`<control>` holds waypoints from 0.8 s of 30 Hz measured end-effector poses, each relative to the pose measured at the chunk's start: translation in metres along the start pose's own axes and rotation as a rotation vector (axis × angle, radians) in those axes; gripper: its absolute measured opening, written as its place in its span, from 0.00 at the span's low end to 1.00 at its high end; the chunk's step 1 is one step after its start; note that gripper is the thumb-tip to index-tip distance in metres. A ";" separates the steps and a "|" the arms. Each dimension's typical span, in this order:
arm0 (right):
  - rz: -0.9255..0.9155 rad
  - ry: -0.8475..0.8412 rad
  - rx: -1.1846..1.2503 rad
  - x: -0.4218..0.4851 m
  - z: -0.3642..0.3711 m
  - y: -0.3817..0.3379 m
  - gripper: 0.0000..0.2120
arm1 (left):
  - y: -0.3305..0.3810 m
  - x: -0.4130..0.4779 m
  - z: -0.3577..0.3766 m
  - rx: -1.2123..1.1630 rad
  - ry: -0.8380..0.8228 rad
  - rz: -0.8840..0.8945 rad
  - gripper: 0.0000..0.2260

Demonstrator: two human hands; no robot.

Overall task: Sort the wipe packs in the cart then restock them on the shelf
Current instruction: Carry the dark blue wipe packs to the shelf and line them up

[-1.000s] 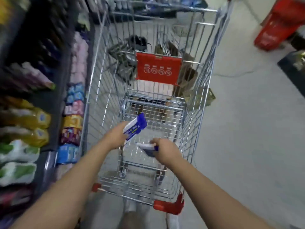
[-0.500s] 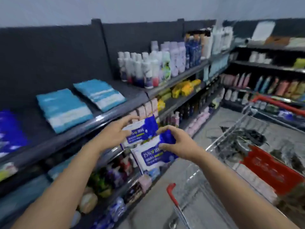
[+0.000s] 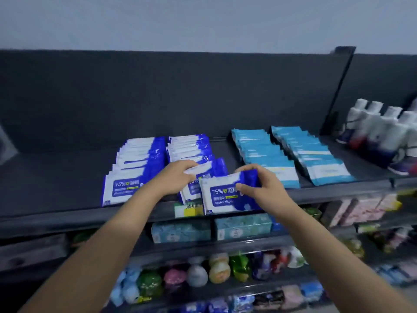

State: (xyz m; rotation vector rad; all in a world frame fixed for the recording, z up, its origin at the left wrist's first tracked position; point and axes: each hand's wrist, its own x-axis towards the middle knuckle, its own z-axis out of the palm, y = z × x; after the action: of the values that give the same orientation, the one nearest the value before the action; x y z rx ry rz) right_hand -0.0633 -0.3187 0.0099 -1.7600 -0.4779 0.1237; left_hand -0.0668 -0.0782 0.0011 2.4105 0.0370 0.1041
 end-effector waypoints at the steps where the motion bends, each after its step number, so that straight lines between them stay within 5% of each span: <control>1: 0.012 0.071 0.020 0.012 0.010 0.005 0.12 | -0.007 0.009 -0.002 0.032 -0.003 -0.005 0.16; 4: 0.054 0.193 0.045 0.043 0.028 0.015 0.12 | -0.020 0.032 -0.012 0.103 -0.020 -0.036 0.18; 7: 0.093 0.062 0.082 0.062 0.034 0.020 0.14 | -0.029 0.046 -0.019 0.096 -0.161 0.003 0.17; 10: 0.102 -0.020 0.097 0.073 0.038 0.029 0.16 | -0.028 0.045 -0.024 -0.055 -0.254 -0.028 0.18; 14: 0.064 -0.011 -0.016 0.086 0.040 0.037 0.16 | -0.023 0.036 -0.030 -0.331 -0.180 -0.076 0.14; 18: -0.004 -0.083 -0.152 0.099 0.051 0.039 0.16 | -0.028 0.035 -0.021 0.098 -0.139 0.000 0.24; 24: -0.046 -0.130 -0.296 0.114 0.053 0.040 0.17 | -0.030 0.040 -0.026 0.069 -0.103 -0.051 0.28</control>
State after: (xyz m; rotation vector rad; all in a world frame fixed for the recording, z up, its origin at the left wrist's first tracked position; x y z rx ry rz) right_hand 0.0325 -0.2337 -0.0221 -2.0366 -0.6572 0.1408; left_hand -0.0295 -0.0370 0.0030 2.4783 0.0555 -0.0450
